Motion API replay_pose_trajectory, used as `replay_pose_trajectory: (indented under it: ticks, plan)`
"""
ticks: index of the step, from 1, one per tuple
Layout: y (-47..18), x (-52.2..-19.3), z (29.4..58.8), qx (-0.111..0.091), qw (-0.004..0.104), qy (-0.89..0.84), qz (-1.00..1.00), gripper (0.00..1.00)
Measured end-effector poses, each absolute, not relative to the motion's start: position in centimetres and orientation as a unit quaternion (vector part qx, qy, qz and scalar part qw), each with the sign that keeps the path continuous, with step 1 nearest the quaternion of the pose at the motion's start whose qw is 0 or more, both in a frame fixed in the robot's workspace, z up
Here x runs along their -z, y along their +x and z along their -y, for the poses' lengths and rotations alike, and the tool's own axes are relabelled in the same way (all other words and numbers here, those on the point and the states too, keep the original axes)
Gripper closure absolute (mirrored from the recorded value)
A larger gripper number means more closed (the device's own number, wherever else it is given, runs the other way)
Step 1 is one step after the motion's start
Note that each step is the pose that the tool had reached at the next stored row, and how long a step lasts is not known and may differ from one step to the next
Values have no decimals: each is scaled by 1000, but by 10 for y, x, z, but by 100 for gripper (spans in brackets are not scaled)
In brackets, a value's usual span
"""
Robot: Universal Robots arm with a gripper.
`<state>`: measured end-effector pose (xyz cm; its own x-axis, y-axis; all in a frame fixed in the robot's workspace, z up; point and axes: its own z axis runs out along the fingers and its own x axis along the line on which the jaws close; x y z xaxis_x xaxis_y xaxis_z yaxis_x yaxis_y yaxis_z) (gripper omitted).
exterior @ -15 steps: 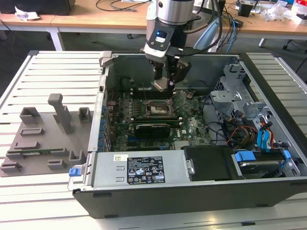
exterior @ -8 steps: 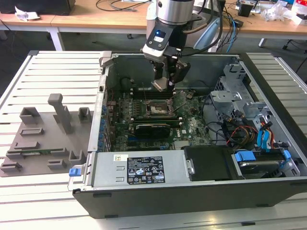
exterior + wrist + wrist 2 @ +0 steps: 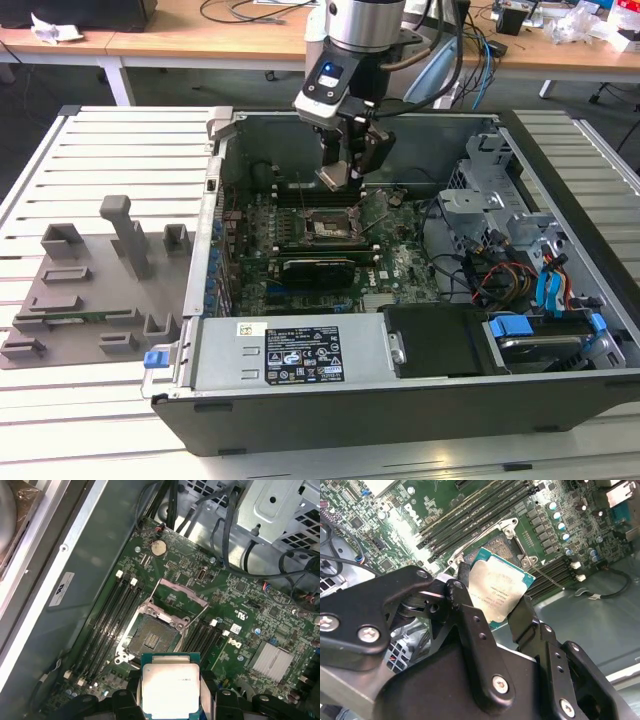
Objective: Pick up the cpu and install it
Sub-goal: 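Place the cpu into insertion slot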
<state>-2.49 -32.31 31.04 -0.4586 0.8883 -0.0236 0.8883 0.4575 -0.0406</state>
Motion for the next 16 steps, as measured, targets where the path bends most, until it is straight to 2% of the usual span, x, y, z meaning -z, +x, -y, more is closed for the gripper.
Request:
replay_pose_trajectory:
  ticks: [16]
  plan:
    - [-25, -310, 323, -23, 2, -563, 826, 45]
